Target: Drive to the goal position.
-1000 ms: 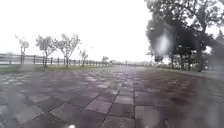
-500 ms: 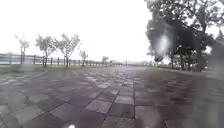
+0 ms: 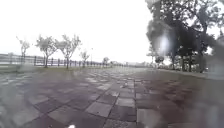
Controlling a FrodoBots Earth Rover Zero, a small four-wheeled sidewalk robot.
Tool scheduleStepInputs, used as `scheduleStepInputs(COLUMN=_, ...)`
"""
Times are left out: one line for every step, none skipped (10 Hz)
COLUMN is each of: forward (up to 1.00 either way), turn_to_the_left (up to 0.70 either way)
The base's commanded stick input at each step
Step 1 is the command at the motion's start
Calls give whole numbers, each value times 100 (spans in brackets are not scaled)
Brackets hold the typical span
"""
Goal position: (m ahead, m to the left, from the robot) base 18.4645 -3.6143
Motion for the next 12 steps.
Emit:
scheduleStepInputs(forward=100, turn_to_the_left=0)
scheduleStepInputs(forward=100, turn_to_the_left=0)
scheduleStepInputs(forward=100, turn_to_the_left=-22)
scheduleStepInputs(forward=100, turn_to_the_left=-40)
scheduleStepInputs(forward=100, turn_to_the_left=-38)
scheduleStepInputs(forward=100, turn_to_the_left=-23)
scheduleStepInputs(forward=100, turn_to_the_left=0)
scheduleStepInputs(forward=100, turn_to_the_left=0)
scheduleStepInputs(forward=100, turn_to_the_left=-1)
scheduleStepInputs(forward=100, turn_to_the_left=-18)
scheduleStepInputs(forward=100, turn_to_the_left=-37)
scheduleStepInputs(forward=100, turn_to_the_left=-23)
